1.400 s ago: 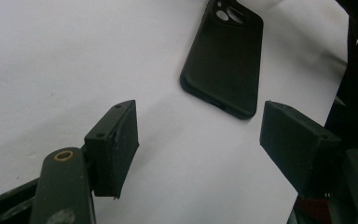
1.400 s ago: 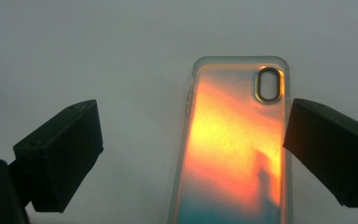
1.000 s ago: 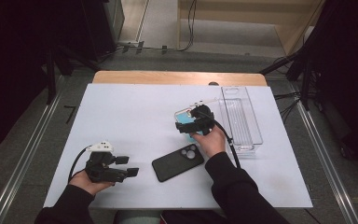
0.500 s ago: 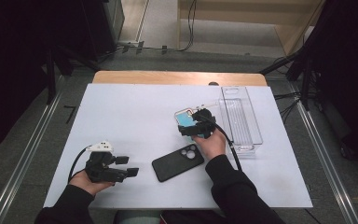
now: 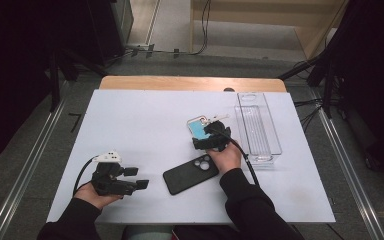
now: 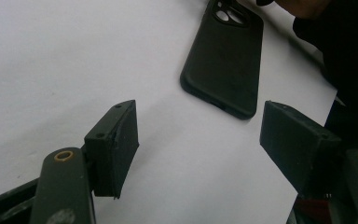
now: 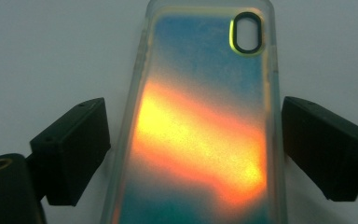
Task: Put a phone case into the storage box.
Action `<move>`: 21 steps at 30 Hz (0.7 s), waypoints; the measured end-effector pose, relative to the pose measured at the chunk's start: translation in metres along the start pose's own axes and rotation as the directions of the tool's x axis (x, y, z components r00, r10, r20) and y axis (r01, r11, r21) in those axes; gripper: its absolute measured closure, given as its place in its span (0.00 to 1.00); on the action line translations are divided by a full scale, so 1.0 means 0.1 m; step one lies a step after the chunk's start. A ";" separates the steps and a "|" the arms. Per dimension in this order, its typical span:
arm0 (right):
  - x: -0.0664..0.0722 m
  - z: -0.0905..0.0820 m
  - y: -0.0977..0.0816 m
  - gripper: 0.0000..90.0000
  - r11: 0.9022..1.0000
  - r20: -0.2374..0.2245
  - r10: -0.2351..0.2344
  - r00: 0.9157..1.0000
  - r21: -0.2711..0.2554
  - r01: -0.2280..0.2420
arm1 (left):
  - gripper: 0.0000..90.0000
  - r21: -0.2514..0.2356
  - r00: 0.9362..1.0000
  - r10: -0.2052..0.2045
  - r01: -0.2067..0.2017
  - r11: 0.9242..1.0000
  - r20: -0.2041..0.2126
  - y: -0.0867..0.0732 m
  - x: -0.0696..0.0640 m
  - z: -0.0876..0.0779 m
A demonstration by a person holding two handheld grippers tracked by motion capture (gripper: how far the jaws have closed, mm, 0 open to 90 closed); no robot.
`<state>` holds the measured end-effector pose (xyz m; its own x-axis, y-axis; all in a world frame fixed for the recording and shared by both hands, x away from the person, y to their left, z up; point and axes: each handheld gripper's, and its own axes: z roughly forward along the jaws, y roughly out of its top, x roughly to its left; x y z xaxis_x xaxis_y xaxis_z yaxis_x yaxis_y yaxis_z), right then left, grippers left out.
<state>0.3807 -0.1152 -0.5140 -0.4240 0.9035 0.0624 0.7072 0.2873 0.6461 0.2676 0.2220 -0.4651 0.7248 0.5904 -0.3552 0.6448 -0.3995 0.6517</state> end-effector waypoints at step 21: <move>-0.04 -0.09 -0.01 0.16 0.998 -0.023 0.000 1.000 -0.068 -0.002 | 0.32 -0.004 1.000 -0.011 0.011 1.000 0.003 0.01 0.00 0.00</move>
<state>0.3763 -0.1222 -0.5079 -0.4367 0.8960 0.0801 0.6680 0.2633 0.6960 0.2682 0.2214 -0.4649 0.7183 0.5926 -0.3645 0.6517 -0.3899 0.6506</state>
